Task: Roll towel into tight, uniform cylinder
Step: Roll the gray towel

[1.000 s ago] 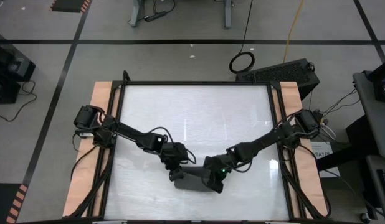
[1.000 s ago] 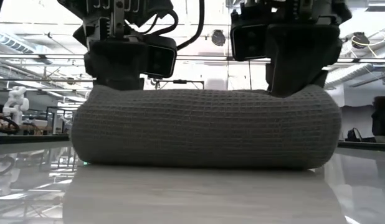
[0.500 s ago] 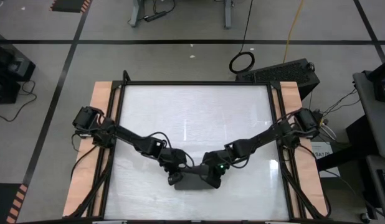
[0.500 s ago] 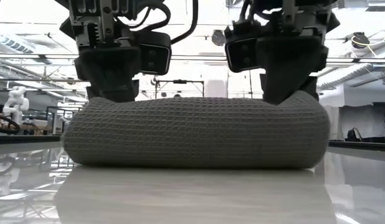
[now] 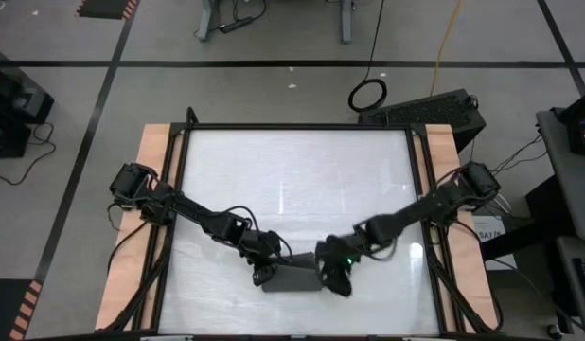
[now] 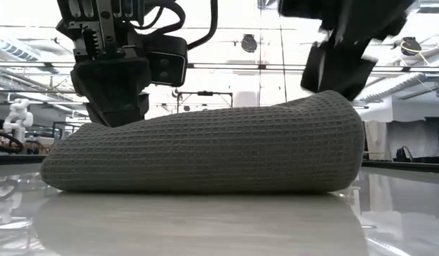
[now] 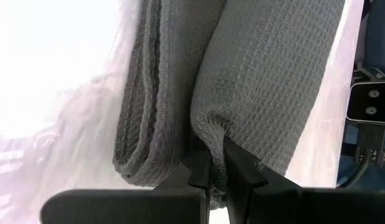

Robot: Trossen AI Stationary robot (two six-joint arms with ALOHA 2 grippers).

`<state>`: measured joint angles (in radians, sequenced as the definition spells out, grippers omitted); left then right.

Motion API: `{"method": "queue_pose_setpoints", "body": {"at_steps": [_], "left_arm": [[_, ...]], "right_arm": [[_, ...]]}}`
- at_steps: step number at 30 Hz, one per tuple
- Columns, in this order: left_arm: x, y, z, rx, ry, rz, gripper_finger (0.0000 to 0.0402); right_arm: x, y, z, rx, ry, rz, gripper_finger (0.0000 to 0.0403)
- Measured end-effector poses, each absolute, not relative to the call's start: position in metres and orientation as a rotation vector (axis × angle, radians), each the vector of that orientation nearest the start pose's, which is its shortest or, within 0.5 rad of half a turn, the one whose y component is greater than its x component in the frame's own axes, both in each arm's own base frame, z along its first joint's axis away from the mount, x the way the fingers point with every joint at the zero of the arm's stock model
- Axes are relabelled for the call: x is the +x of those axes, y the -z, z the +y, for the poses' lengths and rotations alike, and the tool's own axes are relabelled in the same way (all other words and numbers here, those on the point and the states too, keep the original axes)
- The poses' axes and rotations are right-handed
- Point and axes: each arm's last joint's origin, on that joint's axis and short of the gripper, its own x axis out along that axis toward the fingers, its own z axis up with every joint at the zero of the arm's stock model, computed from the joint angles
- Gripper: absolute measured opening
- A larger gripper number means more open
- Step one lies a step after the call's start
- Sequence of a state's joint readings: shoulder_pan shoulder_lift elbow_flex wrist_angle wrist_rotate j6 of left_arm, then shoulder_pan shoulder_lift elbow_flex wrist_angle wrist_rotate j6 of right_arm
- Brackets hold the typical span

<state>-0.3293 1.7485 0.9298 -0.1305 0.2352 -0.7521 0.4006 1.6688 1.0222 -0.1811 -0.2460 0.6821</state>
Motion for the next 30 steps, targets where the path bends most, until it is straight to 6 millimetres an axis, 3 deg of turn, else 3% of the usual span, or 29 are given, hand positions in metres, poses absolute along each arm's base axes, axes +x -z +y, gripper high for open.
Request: {"method": "queue_pose_setpoints", "body": {"at_steps": [6, 9, 16, 26, 30], "left_arm": [[0.311, -0.146, -0.113, -0.624, 0.117, 1.134, 0.0022], [0.310, -0.145, -0.113, -0.617, 0.111, 1.144, 0.0022], [0.311, -0.145, -0.113, -0.610, 0.108, 1.139, 0.0022], [0.311, -0.145, -0.113, -0.616, 0.106, 1.134, 0.0023], [0.311, -0.146, -0.113, -0.616, 0.114, 1.135, 0.0045]], "right_arm": [[0.297, -0.202, 0.200, 0.222, -0.331, 0.719, 0.0216], [0.293, -0.189, 0.211, 0.146, -0.202, 0.688, 0.0235], [0.303, -0.168, 0.206, 0.052, -0.094, 0.683, 0.0268], [0.322, -0.150, 0.189, 0.086, -0.061, 0.710, 0.0269], [0.328, -0.139, 0.191, 0.122, -0.097, 0.702, 0.0261]]}}
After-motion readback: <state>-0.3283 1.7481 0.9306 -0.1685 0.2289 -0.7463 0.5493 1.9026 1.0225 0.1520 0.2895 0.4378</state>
